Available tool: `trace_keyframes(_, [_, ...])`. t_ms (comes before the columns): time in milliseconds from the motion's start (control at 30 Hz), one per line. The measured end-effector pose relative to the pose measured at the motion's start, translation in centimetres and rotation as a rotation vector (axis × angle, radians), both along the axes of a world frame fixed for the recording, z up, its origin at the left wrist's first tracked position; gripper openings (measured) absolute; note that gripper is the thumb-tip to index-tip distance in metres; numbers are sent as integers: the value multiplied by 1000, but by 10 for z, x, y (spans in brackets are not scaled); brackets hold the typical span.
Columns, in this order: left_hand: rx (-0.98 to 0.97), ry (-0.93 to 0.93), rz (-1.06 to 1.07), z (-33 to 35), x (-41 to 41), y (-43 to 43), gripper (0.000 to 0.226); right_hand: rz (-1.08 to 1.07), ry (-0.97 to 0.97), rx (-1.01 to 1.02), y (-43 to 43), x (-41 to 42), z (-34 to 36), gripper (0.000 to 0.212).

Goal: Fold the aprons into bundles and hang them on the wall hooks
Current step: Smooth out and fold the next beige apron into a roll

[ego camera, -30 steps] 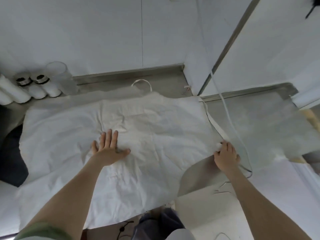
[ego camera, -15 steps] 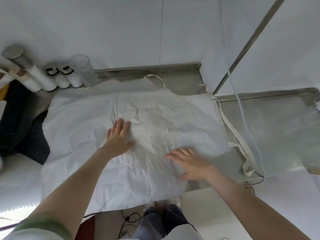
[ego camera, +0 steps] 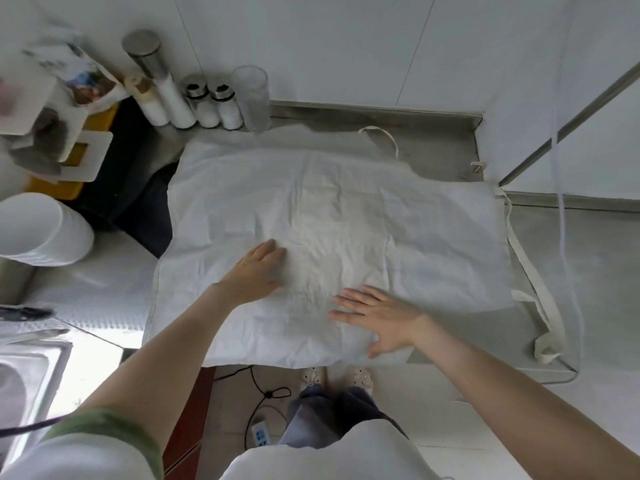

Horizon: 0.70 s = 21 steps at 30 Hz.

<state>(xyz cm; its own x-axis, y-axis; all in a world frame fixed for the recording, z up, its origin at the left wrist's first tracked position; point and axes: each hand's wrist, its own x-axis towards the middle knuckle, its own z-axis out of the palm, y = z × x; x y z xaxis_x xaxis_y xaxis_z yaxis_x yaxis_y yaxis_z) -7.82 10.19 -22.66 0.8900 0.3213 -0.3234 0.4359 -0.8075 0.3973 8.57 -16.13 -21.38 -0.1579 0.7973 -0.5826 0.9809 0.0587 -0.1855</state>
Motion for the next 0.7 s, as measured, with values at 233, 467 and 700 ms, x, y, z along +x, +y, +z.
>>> trace_keyframes(233, [35,93,23,0,-22,-18,71,-159,-25,61,-13,-15,8,87])
trace_keyframes(467, [8,66,141,5,-57,-46,64,-566,-225,637,-63,-55,-7,24])
trace_keyframes(700, [-66,5,272,12,-78,-96,58,-1258,-49,8,-112,-74,1,40])
